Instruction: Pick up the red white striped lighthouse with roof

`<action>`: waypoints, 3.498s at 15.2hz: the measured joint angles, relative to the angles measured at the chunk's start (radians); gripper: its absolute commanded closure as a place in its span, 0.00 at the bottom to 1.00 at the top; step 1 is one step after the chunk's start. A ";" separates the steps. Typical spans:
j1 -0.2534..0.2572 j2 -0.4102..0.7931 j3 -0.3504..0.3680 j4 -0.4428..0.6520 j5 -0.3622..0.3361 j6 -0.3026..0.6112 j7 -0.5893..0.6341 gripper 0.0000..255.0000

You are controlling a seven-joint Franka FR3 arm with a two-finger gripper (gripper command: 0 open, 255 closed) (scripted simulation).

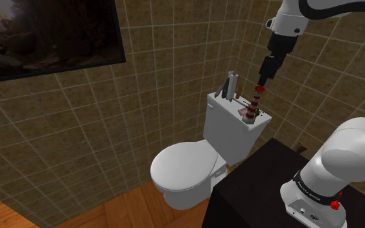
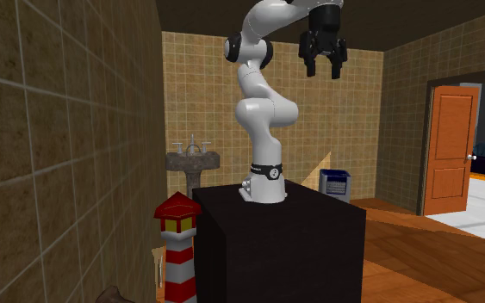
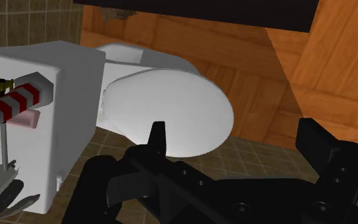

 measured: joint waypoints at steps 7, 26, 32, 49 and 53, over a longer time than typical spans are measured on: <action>-0.031 0.063 -0.066 -0.059 -0.103 0.109 -0.113 0.00; -0.138 0.584 -0.291 0.049 -0.411 0.566 -0.442 0.00; -0.167 0.789 -0.338 0.163 -0.451 0.693 -0.525 0.00; -0.225 1.114 -0.370 0.342 -0.457 0.891 -0.607 1.00; -0.226 1.116 -0.370 0.343 -0.457 0.895 -0.607 1.00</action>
